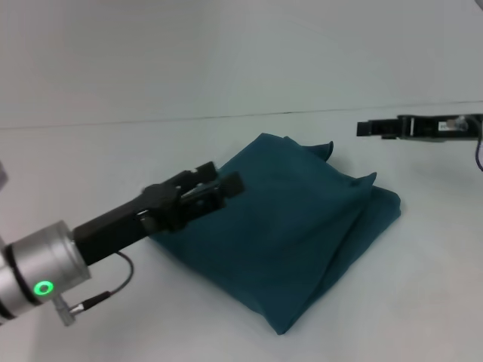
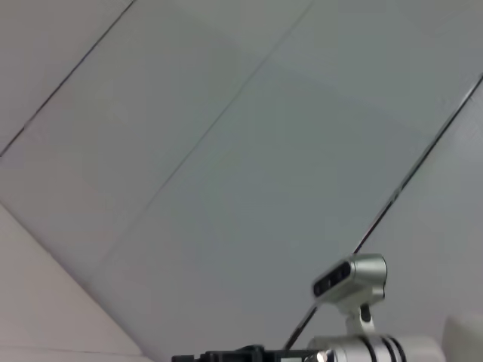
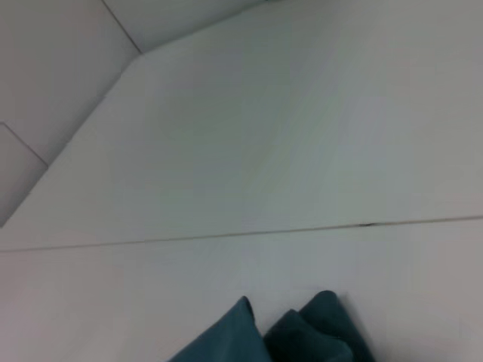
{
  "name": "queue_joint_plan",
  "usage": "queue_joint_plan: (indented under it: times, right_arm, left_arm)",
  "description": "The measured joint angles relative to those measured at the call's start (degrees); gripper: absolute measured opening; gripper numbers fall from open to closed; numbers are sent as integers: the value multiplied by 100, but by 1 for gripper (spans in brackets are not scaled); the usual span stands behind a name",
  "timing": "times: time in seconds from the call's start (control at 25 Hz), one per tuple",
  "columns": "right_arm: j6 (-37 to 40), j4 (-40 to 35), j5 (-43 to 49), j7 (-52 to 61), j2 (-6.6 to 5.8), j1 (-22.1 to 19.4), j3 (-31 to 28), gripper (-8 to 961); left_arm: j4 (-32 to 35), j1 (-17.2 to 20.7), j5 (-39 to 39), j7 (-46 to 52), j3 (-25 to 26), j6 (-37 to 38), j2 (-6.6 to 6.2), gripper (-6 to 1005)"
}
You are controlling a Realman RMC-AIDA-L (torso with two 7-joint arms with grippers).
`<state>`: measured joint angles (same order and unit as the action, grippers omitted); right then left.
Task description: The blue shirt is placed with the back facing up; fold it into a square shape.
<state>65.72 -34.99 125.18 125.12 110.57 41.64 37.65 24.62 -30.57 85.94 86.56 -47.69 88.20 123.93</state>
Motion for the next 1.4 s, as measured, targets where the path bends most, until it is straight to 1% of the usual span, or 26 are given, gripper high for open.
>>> queue_joint_plan:
  times: [0.12, 0.28, 0.44, 0.72, 1.0, 1.24, 1.4]
  right_arm:
    - [42, 1, 26, 182, 1, 99, 42, 718]
    - [67, 20, 34, 356, 44, 196, 230, 718]
    - [-67, 230, 40, 421, 93, 334, 420, 718]
    - [-706, 616, 56, 415, 179, 511, 787, 718]
    - [-1055, 648, 60, 419, 297, 566, 1021, 718]
    - [-1339, 865, 60, 358, 358, 642, 1064, 648]
    - [-1415, 909, 60, 349, 404, 663, 1105, 642]
  left_arm:
    - [366, 249, 90, -13, 16, 26, -11, 954]
    - [600, 408, 137, -28, 71, 16, -57, 951]
    - [623, 424, 172, -29, 121, 29, -122, 951]
    - [680, 409, 578, -31, 408, -10, -182, 951]
    - [681, 494, 604, -37, 540, -27, -190, 951]
    - [651, 499, 661, -41, 553, -111, -192, 951]
    - [641, 503, 676, -43, 557, -137, -188, 952]
